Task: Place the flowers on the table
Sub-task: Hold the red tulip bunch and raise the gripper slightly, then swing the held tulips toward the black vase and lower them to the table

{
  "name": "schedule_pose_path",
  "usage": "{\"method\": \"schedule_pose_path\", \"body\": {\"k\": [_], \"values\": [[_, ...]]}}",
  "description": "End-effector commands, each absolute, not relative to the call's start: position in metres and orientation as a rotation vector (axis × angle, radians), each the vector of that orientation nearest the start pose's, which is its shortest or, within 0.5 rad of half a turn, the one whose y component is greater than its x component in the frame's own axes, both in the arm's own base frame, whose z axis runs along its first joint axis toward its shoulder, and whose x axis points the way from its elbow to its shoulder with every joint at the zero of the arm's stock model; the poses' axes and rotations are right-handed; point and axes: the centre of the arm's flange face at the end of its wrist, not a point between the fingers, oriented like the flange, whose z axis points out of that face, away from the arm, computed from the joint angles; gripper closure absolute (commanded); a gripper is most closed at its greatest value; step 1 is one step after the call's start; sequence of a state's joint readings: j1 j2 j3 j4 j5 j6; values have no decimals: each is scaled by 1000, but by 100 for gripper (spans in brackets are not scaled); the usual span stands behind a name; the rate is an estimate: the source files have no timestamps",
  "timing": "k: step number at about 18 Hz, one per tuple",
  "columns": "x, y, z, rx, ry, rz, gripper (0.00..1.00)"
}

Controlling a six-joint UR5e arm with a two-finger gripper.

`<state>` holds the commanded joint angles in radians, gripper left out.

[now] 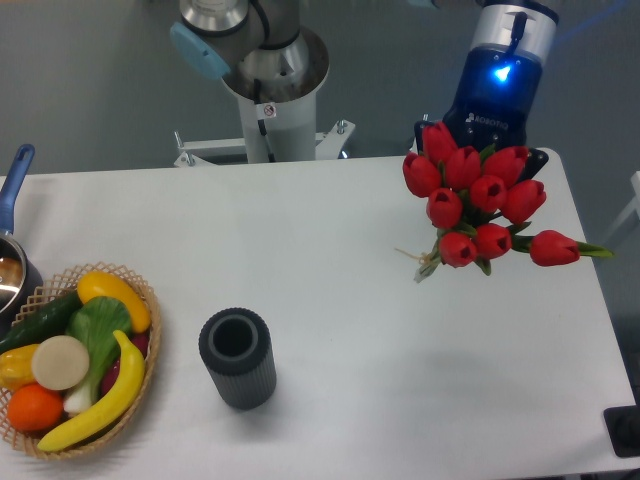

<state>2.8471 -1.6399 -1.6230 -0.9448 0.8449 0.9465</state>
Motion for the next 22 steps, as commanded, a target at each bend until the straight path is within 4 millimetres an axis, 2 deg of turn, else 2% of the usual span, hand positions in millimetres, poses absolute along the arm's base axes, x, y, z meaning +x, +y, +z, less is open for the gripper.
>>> {"method": "schedule_pose_path", "body": {"k": [6,9,13,16,19,22], "values": [[-443,359,513,-2582,-190,252,60],[-430,372,509,-2740,-151,321,60],[-412,382,495,-2956,-92,358,60],[-400,397,468,-3116,51,356,60],[-401,415,437,-3212,119,353,60],[-399,443,401,-3320,247,375,60]]}}
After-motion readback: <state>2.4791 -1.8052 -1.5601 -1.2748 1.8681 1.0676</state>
